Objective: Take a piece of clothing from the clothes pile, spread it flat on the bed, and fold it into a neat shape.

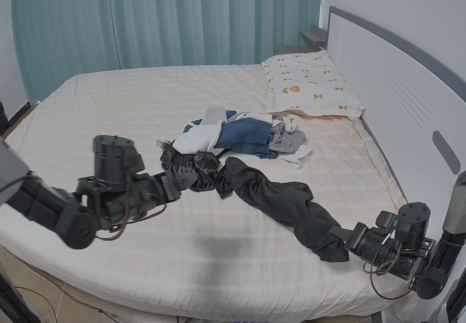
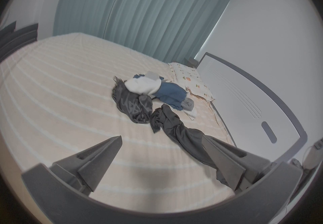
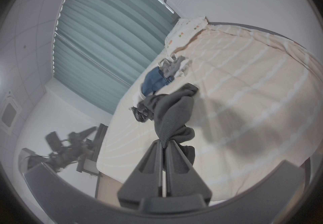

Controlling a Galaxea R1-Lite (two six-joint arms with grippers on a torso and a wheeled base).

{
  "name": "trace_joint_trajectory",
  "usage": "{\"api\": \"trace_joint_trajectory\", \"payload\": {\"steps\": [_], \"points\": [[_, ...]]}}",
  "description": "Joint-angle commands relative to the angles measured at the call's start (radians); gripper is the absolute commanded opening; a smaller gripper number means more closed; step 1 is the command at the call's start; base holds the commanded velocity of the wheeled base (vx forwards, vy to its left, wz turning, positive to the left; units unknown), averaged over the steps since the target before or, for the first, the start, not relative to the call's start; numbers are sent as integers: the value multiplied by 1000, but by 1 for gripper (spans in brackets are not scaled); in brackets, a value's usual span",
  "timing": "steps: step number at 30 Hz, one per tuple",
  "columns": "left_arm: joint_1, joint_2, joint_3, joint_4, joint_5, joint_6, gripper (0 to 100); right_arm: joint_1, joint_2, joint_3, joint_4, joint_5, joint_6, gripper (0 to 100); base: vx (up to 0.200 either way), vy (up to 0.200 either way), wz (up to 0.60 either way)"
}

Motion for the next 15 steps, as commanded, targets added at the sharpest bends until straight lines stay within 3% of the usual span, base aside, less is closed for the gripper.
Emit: {"api": "trace_joint_trajectory", "payload": {"steps": [1, 7, 11, 15], "points": [[-90, 453, -282, -63, 15, -145, 100, 1, -269, 35, -43, 21, 50, 0, 0, 0, 0], [-90, 465, -297, -63, 13, -154, 100, -12, -305, -140, -38, 46, 22, 0, 0, 0, 0], [-94, 462, -293, -62, 10, -220, 100, 1, -287, -227, 8, 101, -65, 0, 0, 0, 0], [-114, 461, -293, -63, -10, -260, 100, 31, -281, -270, 58, 129, -73, 0, 0, 0, 0]]}}
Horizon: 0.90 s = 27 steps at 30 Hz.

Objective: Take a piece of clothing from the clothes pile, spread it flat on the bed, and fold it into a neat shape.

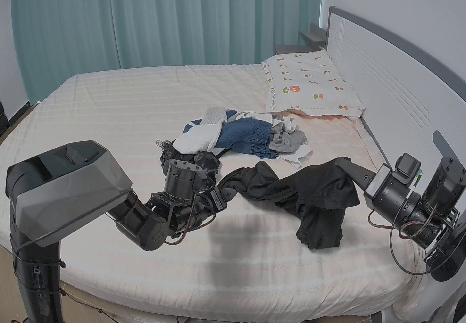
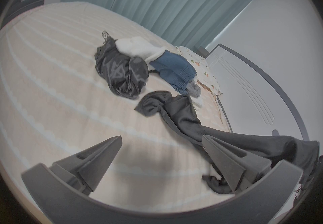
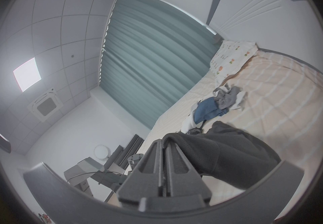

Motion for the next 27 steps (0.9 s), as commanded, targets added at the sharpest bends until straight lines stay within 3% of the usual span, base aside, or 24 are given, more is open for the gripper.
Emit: {"api": "trace_joint_trajectory", "payload": {"steps": [1, 5, 18, 27], "points": [[-29, 22, -11, -4, -18, -43, 100, 42, -10, -63, 42, 28, -16, 0, 0, 0, 0], [-52, 17, -20, -10, -31, -109, 100, 117, -5, -53, 56, 33, -18, 0, 0, 0, 0], [-84, 28, -100, -4, -50, -234, 100, 211, -24, -60, 42, 28, -47, 0, 0, 0, 0], [-83, 56, -119, -8, -114, -333, 100, 278, -62, -51, 42, 27, -76, 0, 0, 0, 0]]}}
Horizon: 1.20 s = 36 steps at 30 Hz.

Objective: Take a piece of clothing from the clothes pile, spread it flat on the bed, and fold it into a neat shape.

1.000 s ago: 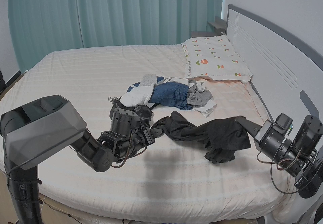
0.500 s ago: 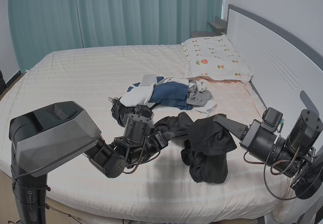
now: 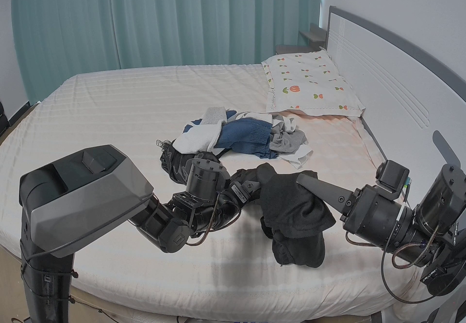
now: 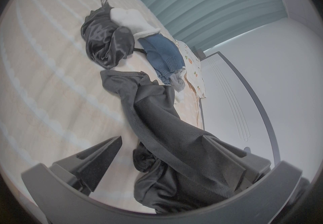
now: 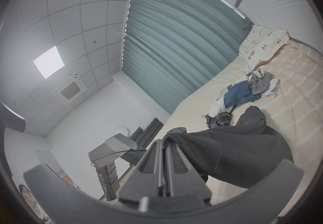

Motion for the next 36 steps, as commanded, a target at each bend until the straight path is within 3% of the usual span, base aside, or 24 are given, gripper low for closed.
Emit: {"api": "trace_joint_trajectory", "payload": {"steps": [1, 11, 28, 29, 36], "points": [[1, 6, -6, -1, -28, -40, 100, 29, -24, 2, 0, 7, -16, 0, 0, 0, 0], [16, 43, -32, -10, -26, -158, 100, 52, -58, -7, 0, 12, -48, 0, 0, 0, 0], [30, 69, -64, -2, -14, -138, 100, 3, -144, -118, 14, 121, -57, 0, 0, 0, 0], [28, 71, -64, -1, -14, -137, 0, 3, -142, -119, 14, 122, -56, 0, 0, 0, 0], [27, 57, -47, 76, -17, -110, 0, -19, -107, -121, 10, 124, -53, 0, 0, 0, 0]]}}
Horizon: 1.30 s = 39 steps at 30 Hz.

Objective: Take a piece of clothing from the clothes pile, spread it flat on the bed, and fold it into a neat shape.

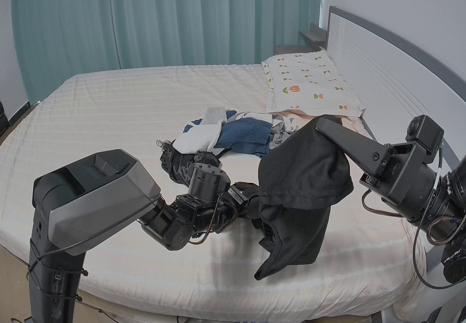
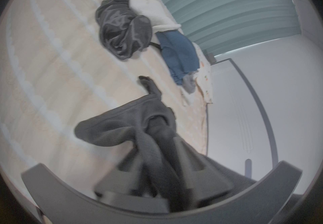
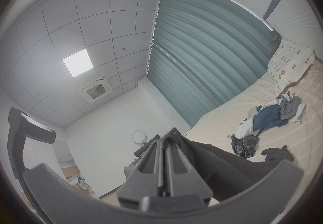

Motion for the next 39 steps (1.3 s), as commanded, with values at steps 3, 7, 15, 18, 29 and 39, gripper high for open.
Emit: {"api": "trace_joint_trajectory", "payload": {"steps": [3, 7, 15, 18, 29, 39], "points": [[6, -50, 8, 142, -2, 5, 0, -51, 34, 8, 1, 10, 8, 0, 0, 0, 0], [20, -122, 53, 166, -2, 5, 0, -68, 78, 23, 1, 22, 8, 0, 0, 0, 0], [28, -395, 157, 180, -1, 11, 0, -146, 195, -72, 0, 2, -1, 0, 0, 0, 0], [38, -432, 173, 180, -1, 18, 0, -167, 196, -92, 1, -7, -4, 0, 0, 0, 0], [112, -646, 438, 79, -24, 51, 0, -319, 342, 8, 20, -78, -7, 0, 0, 0, 0], [109, -579, 527, -41, -37, 40, 0, -289, 486, 55, -77, -165, 90, 0, 0, 0, 0]]}}
